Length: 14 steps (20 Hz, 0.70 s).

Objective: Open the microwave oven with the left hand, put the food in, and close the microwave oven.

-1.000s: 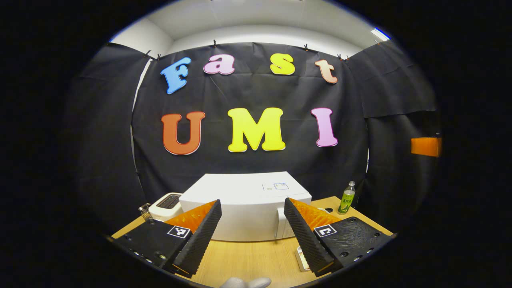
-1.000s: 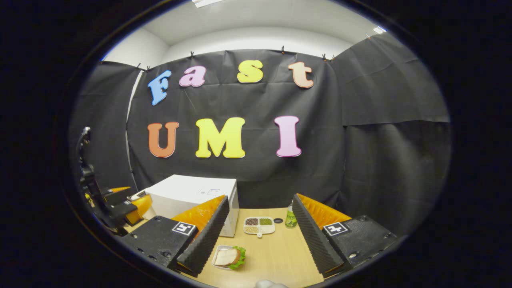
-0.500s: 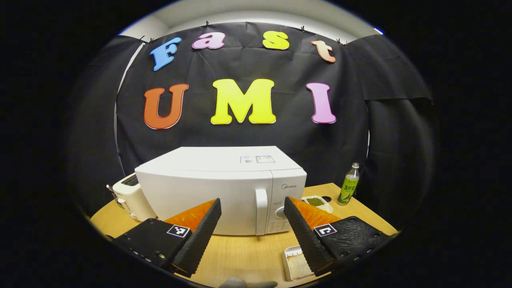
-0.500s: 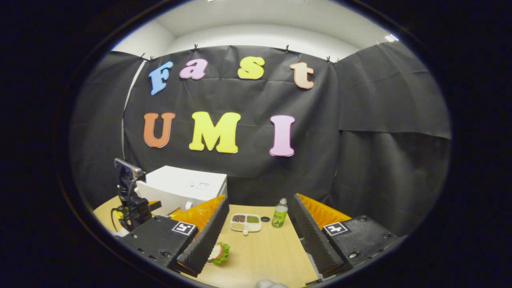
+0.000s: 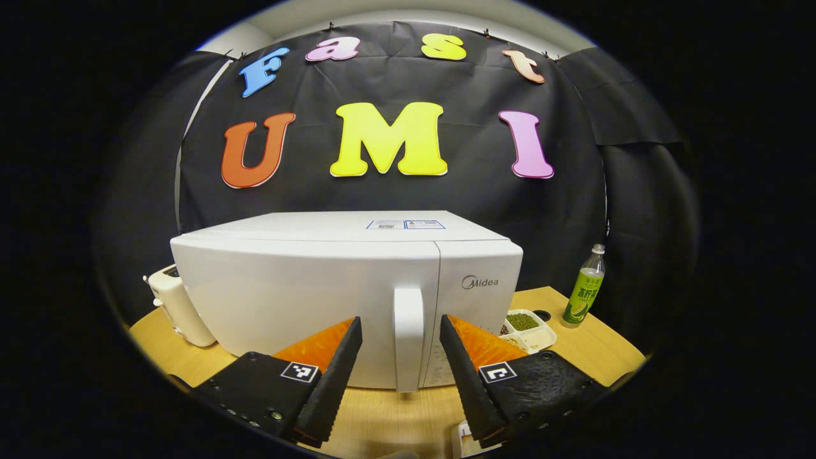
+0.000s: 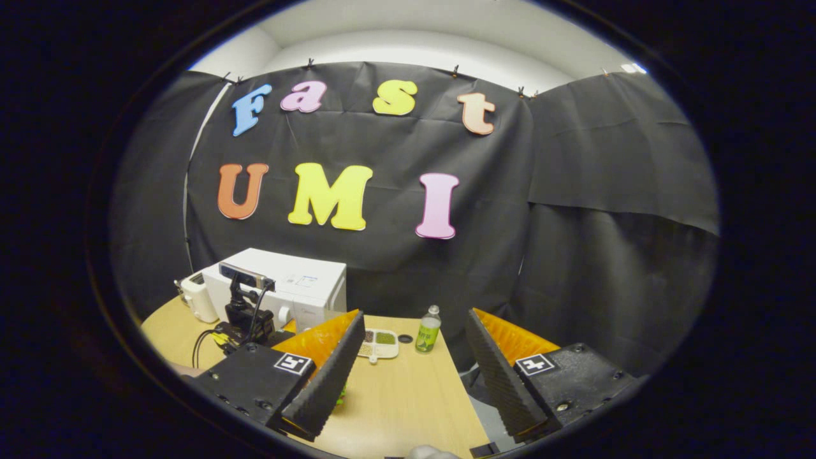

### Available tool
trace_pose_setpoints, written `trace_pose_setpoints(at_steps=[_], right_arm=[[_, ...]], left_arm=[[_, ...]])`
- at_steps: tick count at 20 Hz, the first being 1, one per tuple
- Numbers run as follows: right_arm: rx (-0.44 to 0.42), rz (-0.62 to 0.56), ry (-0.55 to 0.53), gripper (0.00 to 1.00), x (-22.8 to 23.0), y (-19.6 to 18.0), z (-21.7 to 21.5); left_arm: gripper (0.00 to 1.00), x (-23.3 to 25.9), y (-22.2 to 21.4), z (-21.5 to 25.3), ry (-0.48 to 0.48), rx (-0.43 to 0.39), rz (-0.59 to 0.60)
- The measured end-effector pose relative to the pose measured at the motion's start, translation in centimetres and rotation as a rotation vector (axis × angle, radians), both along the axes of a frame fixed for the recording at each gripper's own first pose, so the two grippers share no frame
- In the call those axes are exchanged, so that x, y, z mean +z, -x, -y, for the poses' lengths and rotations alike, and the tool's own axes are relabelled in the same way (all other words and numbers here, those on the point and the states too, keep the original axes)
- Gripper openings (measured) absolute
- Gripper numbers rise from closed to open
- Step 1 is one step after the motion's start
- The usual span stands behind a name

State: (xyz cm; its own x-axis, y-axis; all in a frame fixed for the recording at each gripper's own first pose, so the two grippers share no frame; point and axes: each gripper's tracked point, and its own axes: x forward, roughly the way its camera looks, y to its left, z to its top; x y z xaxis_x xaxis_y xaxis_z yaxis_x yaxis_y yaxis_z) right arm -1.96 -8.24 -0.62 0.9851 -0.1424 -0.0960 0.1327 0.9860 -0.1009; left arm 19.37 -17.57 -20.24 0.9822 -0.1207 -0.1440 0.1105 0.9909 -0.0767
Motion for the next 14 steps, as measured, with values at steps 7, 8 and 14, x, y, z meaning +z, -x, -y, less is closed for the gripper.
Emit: trace_pose_setpoints(at_steps=[7,8,14], right_arm=[[-0.009,-0.019,0.004,0.96,-0.4,0.7,0.1],[-0.009,-0.018,0.010,1.00,-0.3,0.8,0.1],[0.019,-0.014,0.013,0.96,0.0,0.7,-0.8]], left_arm=[[0.25,0.2,-0.7,0.2,0.002,-0.019,0.031],[0.23,0.1,-1.0,0.2,-0.002,-0.020,0.036],[0.10,-0.1,-0.8,0.4,0.047,-0.055,0.005]])
